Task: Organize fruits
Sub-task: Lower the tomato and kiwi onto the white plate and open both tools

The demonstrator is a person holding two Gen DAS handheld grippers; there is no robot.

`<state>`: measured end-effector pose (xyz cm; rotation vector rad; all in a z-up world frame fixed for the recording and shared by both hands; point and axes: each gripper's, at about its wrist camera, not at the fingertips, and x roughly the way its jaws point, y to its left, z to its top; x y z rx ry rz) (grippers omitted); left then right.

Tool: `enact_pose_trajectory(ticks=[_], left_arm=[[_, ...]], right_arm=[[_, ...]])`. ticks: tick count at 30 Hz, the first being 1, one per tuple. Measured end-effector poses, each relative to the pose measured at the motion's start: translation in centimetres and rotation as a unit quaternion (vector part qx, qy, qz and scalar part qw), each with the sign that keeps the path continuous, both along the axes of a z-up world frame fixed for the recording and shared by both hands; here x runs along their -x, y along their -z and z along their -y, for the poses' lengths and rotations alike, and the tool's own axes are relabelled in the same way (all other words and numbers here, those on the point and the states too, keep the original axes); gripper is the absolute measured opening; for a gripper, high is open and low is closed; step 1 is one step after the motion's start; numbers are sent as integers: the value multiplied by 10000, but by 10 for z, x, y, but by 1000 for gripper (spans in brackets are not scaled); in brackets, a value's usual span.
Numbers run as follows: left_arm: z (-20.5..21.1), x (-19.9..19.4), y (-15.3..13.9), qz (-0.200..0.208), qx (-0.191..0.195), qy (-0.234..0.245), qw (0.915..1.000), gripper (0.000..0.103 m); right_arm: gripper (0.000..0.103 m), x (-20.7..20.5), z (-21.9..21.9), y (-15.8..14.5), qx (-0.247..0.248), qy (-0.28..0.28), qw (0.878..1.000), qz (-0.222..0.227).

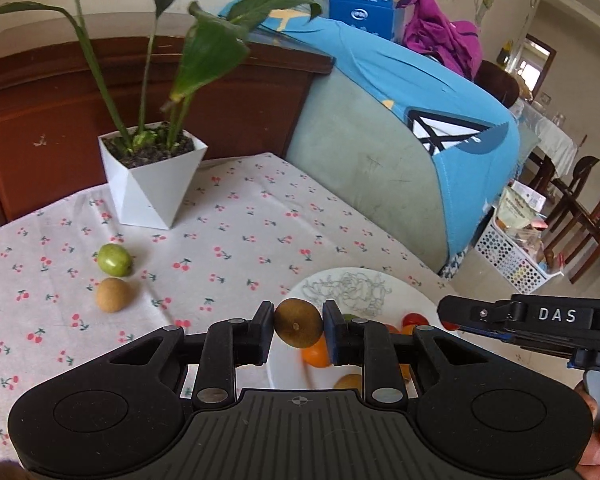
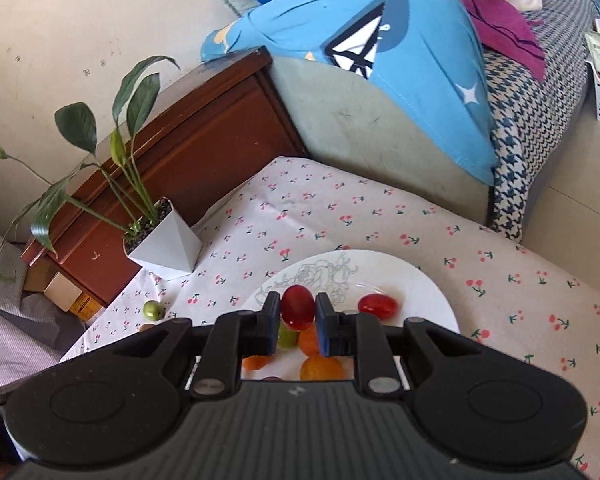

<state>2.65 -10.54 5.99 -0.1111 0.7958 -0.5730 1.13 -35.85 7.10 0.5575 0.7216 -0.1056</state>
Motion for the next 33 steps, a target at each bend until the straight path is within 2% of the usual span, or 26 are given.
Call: enact_pose_trajectory(ticks=[6, 12, 14, 20, 24, 33], left_arm=[[28, 14, 9, 59, -165, 496, 9986, 24], [40, 19, 19, -9, -282, 636, 9976, 24], [42, 20, 21, -17, -300, 679, 9972, 24], [40, 20, 17, -9, -240, 613, 9978, 27], [32, 16, 13, -4, -215, 399, 9990, 46], [8, -1, 6, -89, -218, -211, 9995, 51]], right_arm=[[18, 8, 11, 12, -153, 239, 9987, -413], [19, 11, 14, 21, -348, 334, 9965, -682], [22, 11, 14, 21, -327, 365, 9963, -711], [22, 12, 15, 19, -365, 416, 9964, -635], [22, 10, 13, 19, -377, 398, 9965, -624], [23, 6, 6, 18, -337, 219, 9977, -554]])
